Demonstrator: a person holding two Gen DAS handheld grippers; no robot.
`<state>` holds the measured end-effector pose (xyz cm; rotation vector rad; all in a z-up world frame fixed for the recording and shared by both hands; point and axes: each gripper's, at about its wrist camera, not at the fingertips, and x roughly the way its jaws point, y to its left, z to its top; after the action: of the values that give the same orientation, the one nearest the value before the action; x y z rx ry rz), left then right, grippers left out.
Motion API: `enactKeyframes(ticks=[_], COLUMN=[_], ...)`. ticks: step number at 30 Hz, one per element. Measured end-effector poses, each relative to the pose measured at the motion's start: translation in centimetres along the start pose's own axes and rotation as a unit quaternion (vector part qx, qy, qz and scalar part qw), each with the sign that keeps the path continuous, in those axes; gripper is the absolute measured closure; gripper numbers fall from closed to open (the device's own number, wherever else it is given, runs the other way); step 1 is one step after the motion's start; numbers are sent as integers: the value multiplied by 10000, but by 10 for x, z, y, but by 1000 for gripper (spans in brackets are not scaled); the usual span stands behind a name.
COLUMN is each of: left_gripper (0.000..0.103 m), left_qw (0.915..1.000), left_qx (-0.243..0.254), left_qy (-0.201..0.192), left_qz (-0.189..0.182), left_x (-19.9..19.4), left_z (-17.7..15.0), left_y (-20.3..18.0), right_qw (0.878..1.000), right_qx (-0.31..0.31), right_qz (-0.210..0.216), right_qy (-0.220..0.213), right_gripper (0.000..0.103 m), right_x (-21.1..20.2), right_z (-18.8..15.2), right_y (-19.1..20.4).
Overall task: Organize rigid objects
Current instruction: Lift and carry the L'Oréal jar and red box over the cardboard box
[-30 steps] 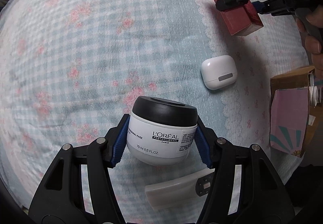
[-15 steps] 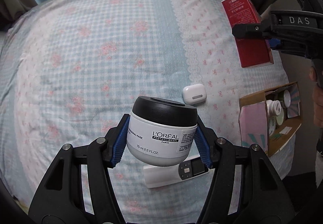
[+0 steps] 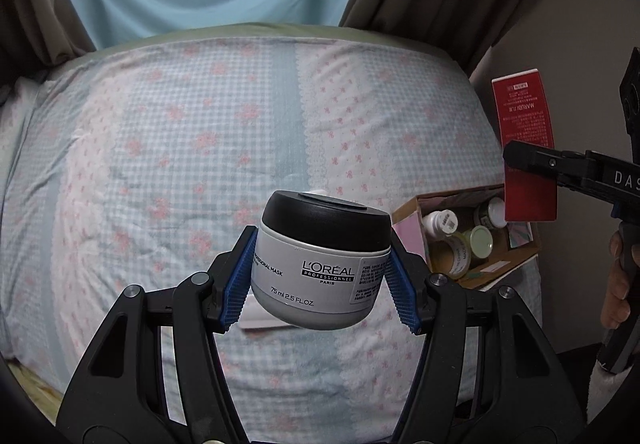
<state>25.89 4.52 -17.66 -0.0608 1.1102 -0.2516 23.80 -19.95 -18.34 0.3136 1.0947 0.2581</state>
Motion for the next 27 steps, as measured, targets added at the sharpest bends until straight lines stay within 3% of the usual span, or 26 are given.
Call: enactKeyframes(ticks=[7,16,27], left_gripper=[46,46,46], left_qw=[9996,9978,9923], left_qx=[36,225,750], left_qy=[-144,18,471], left_qz=[-220,-617,-862], left_x=[-9,28,108], left_z=[-16,-30,-8], left_y=[-70,-164,-248], right_qw=[9994,9958,9869], right_qx=[238,620,1377], right_qz=[-191,-606,-822], right_qy=[-181,-285,-167], right_gripper=[65,65,65], right_x=[-57,-102,-89], right_z=[-31,-53,-59], right_y=[-69,-165,-264])
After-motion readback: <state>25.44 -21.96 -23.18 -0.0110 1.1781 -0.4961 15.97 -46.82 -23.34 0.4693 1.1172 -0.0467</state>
